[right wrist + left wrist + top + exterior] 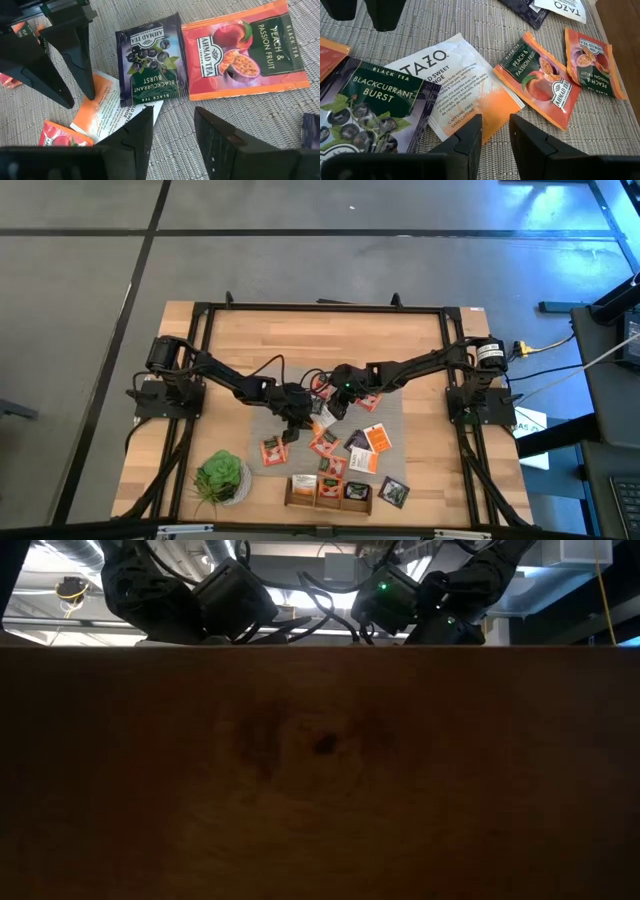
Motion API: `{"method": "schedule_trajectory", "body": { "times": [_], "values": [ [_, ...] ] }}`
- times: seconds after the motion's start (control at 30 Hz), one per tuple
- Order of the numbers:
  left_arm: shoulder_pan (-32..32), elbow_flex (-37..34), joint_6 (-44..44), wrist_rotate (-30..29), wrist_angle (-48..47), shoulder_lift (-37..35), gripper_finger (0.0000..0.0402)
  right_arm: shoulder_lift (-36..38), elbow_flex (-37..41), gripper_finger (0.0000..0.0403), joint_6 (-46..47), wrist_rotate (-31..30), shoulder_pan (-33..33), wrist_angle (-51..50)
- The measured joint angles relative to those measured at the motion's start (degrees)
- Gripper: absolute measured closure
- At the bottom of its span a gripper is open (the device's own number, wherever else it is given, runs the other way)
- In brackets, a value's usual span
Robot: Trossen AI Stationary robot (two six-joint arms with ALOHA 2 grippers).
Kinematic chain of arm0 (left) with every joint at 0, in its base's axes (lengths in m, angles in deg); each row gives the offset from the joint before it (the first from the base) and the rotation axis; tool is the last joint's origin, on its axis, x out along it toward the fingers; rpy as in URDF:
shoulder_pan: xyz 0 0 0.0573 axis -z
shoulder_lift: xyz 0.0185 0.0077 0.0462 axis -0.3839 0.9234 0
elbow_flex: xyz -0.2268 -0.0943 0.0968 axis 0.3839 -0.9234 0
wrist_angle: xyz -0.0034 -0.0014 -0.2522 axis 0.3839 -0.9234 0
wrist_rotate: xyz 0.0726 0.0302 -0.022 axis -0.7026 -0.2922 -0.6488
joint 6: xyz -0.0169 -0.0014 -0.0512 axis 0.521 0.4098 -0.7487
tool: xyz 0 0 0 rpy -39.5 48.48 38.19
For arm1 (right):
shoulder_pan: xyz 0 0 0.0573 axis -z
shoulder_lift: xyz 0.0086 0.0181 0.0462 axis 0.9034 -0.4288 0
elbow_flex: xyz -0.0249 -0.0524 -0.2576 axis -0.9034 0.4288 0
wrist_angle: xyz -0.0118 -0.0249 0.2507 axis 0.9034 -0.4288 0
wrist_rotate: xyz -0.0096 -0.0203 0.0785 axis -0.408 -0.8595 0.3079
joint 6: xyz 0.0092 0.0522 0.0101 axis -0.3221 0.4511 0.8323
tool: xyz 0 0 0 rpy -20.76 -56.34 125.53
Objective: Pick & Place Tea
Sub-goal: Put the white and orange tea bag into the left section of the wooden organizer
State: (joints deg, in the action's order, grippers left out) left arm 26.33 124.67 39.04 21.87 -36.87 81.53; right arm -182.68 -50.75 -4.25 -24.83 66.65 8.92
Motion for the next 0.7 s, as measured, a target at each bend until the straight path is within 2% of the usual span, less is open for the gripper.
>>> {"method": "schedule_trajectory", "body": {
  "times": [0.7],
  "values": [
    [0.00, 0.04, 0.02, -0.07, 0.10, -0.02, 0.0303, 0.00, 0.00, 0.0257, 1.50, 0.00, -0.02, 1.34]
  ]
}}
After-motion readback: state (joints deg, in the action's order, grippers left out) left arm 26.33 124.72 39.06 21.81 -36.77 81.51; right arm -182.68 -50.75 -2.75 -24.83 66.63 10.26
